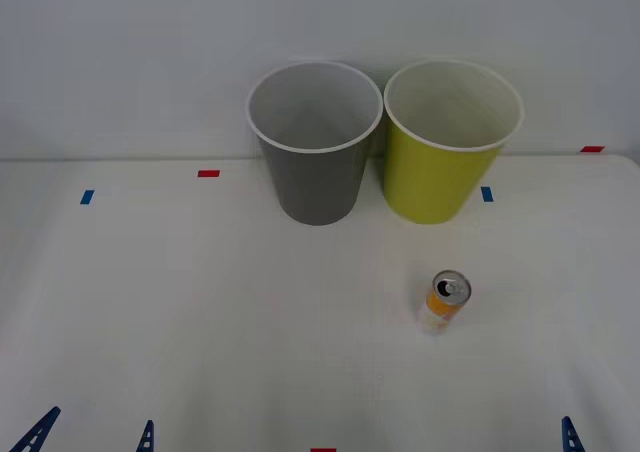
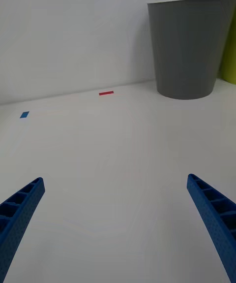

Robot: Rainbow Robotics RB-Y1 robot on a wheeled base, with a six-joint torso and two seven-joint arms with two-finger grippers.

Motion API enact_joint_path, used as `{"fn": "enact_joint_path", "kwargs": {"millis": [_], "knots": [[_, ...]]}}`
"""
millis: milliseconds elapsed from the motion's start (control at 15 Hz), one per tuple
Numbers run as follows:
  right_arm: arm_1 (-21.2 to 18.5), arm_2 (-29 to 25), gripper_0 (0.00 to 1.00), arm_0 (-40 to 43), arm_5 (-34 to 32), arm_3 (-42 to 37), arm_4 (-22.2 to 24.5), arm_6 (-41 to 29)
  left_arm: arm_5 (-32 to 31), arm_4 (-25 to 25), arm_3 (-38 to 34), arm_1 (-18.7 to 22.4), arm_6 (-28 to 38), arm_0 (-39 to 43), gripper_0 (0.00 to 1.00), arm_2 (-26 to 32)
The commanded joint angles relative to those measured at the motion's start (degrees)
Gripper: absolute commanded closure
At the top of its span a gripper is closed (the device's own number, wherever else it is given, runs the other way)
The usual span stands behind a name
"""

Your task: Put cans in the gray bin and PET bottles in the light green bin.

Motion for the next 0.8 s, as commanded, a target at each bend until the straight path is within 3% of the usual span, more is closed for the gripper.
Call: {"fn": "enact_joint_path", "kwargs": {"millis": [67, 800], "knots": [[0.0, 0.0, 0.00, 0.0, 0.0, 0.0, 0.0, 0.0, 0.0, 0.0, 0.0, 0.0, 0.0, 0.0, 0.00, 0.0], [0.0, 0.0, 0.00, 0.0, 0.0, 0.0, 0.0, 0.0, 0.0, 0.0, 0.0, 0.0, 0.0, 0.0, 0.00, 0.0]]}}
